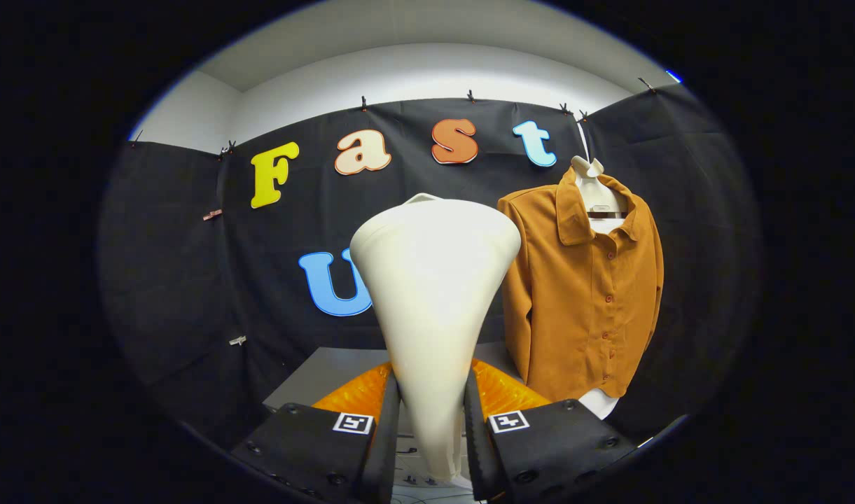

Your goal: Iron the clothes twice with a garment steamer, once on the left side and once on the right side.

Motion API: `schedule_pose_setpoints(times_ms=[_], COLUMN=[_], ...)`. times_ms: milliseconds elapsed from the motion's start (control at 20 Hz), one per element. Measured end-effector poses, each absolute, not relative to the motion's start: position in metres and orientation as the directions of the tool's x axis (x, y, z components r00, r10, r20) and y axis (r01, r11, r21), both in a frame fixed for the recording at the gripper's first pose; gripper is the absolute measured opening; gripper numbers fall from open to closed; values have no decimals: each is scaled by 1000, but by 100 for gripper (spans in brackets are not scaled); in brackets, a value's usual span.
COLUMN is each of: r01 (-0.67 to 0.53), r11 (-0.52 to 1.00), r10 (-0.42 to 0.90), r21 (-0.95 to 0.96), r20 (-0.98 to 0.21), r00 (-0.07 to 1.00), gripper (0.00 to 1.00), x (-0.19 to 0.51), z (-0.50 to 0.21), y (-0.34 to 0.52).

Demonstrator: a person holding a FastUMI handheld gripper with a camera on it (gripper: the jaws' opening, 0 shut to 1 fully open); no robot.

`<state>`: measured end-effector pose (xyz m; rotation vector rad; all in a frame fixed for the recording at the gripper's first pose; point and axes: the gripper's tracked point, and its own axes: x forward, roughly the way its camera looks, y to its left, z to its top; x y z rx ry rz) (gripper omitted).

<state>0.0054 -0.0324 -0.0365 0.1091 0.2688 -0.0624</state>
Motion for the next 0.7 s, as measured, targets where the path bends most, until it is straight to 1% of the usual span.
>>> schedule_pose_setpoints(times_ms=[700], r01=[44], r11=[994], r10=[-19], r21=[102], r20=[-239], r00=[971], gripper=[45], x=[13], z=[-32], y=[-29])
